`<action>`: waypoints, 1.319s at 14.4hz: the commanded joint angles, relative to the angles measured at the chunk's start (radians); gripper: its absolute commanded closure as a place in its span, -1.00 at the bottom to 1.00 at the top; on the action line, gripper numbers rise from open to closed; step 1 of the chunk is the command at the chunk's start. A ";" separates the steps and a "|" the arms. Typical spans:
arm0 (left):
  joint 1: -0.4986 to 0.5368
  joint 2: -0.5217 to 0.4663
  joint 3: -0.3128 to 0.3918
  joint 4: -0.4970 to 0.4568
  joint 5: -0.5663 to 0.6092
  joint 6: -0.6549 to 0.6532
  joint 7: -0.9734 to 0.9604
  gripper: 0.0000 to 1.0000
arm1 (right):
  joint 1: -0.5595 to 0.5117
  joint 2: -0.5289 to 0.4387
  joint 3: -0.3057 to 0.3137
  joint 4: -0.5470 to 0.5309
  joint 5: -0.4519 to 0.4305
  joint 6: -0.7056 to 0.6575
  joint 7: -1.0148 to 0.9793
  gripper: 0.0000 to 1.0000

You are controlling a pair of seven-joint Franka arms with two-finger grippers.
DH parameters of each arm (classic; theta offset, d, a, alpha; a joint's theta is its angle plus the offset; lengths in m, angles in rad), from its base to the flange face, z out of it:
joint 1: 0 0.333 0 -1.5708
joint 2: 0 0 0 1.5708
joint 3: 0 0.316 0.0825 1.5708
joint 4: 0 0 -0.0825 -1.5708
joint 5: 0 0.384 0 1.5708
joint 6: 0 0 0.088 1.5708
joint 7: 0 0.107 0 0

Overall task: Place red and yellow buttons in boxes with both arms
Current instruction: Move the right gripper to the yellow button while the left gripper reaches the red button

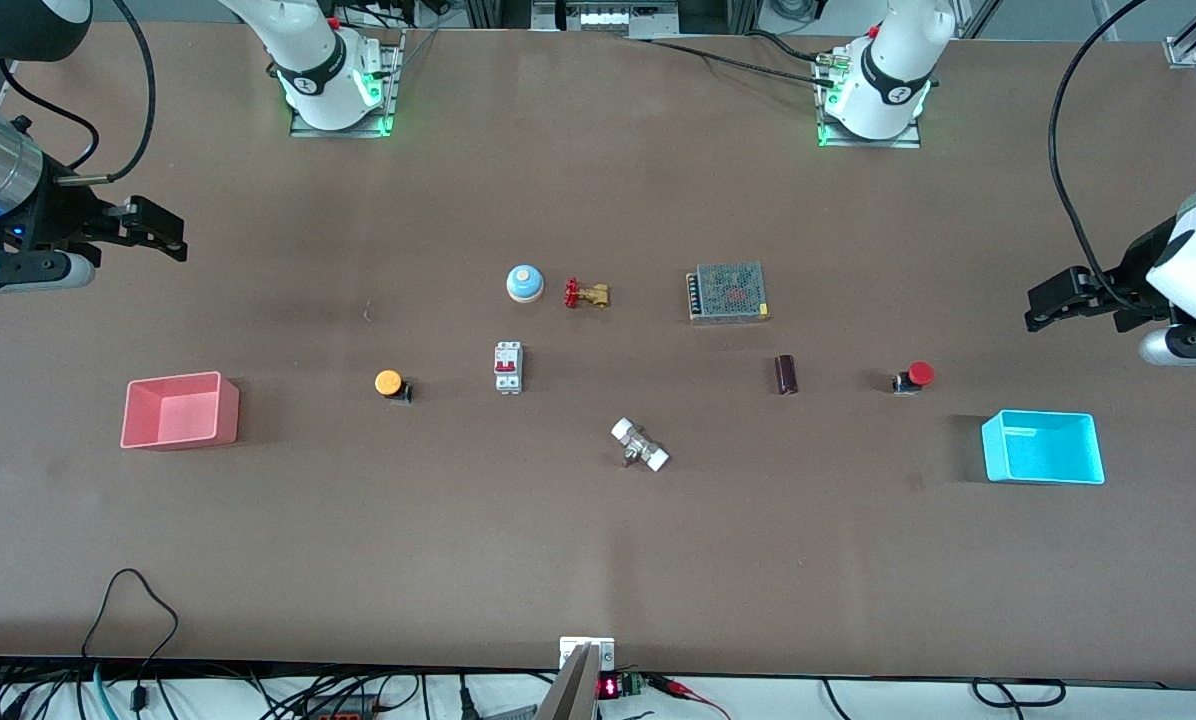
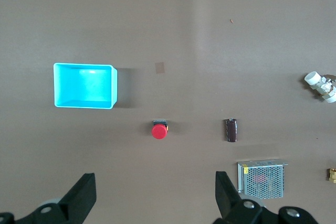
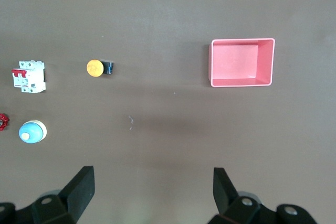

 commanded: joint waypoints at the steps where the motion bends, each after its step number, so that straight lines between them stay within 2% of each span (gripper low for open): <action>1: 0.004 -0.012 -0.006 -0.009 0.013 -0.009 0.006 -1.00 | -0.007 -0.006 0.002 -0.004 0.013 0.006 -0.002 -1.00; 10: -0.004 0.053 -0.008 -0.006 0.018 -0.010 -0.009 -1.00 | -0.011 -0.004 -0.003 -0.005 0.014 -0.001 -0.013 -1.00; 19: -0.004 0.276 -0.006 0.002 0.010 0.003 0.005 -1.00 | 0.005 0.180 0.005 -0.013 0.026 0.044 0.001 -1.00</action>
